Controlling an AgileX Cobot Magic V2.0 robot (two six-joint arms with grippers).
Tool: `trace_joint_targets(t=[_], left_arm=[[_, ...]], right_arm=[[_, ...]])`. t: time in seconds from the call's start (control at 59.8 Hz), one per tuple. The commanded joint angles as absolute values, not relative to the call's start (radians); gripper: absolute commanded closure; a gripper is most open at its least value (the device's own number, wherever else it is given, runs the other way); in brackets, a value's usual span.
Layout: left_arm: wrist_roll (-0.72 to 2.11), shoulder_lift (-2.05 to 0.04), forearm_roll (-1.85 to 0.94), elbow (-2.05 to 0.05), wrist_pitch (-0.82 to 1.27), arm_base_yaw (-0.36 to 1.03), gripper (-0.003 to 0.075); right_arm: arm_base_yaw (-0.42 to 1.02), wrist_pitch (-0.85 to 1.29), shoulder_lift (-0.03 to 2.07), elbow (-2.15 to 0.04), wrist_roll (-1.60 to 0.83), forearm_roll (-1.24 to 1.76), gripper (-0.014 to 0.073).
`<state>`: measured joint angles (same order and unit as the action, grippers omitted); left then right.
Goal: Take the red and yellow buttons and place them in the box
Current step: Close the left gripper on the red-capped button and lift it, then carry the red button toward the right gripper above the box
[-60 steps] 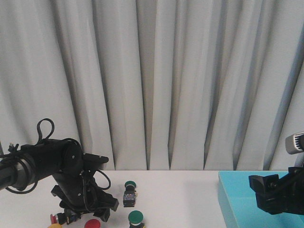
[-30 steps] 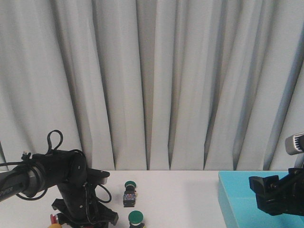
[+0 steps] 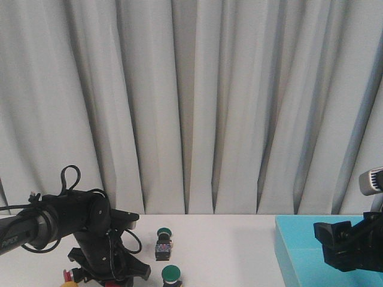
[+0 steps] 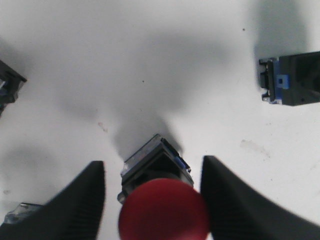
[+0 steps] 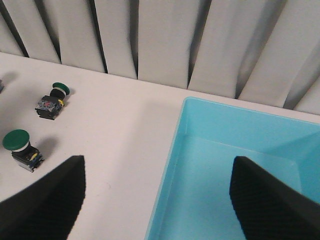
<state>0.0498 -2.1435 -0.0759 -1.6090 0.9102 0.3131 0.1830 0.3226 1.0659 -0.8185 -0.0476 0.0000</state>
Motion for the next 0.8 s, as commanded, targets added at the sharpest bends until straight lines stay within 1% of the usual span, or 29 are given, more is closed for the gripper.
trace_joint_targets(t=[0.0,0.033,0.184,0.335,0.418,0.619,0.787], left_arm=[[0.043,-2.089,-0.082,-1.636,0.885,0.315,0.0504],[0.043,-2.089,-0.082,-1.636,0.887,0.315,0.0555],[0.044,-2.089,-0.088,-1.636,0.895,0.315,0.0727],[0.05,-2.086,-0.089,-1.638,0.903,0.315,0.0727],[0.05,-2.083,-0.092,-1.661,0.93,0.315,0.0727],[0.111,-2.031,-0.186,-1.815,1.038,0.315,0.0727],[0.26,-1.946,-0.366,-1.97,1.103,0.315,0.0725]], right_arm=[[0.182,0.262,1.052,-0.855,-0.054,0.0,0.0029],[0.182,0.262,1.052,-0.855,-0.054,0.0,0.0029],[0.182,0.262,1.052,-0.855,-0.054,0.0,0.0029],[0.182,0.262,1.052,-0.855,-0.061,0.0,0.0029],[0.182,0.261,1.052,-0.855,-0.112,-0.006,0.0029],[0.182,0.196,1.052,-0.855,-0.359,0.0,0.0029],[0.182,0.125,1.064,-0.855,-0.42,0.031,0.0029]])
